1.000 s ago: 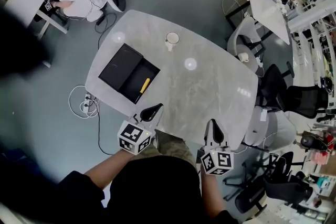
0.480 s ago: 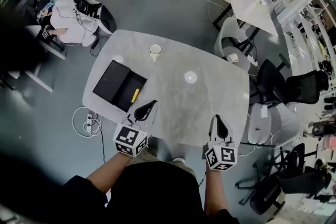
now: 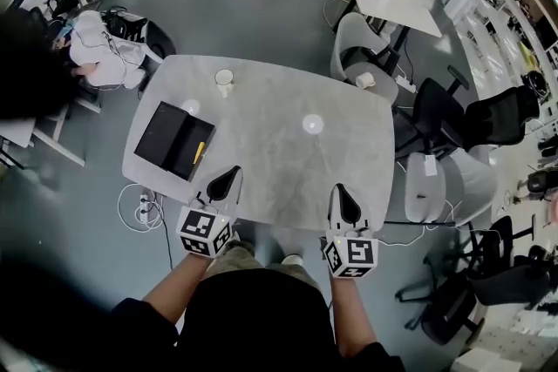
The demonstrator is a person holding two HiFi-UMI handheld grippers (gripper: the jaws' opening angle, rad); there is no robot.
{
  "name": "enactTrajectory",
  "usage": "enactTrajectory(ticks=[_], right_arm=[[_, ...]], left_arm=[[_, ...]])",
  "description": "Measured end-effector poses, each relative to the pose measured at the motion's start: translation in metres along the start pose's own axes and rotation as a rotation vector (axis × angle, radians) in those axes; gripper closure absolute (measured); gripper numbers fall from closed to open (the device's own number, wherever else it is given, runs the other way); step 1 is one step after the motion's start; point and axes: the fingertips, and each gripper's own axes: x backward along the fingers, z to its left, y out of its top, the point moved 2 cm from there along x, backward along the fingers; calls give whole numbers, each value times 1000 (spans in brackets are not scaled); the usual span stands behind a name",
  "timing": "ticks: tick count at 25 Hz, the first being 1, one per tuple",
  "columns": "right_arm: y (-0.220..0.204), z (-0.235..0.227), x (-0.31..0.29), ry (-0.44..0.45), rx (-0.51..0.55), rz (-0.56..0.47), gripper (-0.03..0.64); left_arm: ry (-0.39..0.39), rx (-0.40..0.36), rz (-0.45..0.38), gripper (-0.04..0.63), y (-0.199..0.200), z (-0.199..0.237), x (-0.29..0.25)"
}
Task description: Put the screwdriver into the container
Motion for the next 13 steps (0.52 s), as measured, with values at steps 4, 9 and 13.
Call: enactTrajectory(ticks=[4,9,13], right_arm=[[0,-20,16,4,6,-14,606],[0,-31,34,15,9,-26,606],[0,-41,48,32,14,-33,606]], left_arm=[[14,-16,-4,580,-3,-21,1],[31,-17,-20,580,-3,-43,11],[50,-19,-21,580,-7,-63,16]])
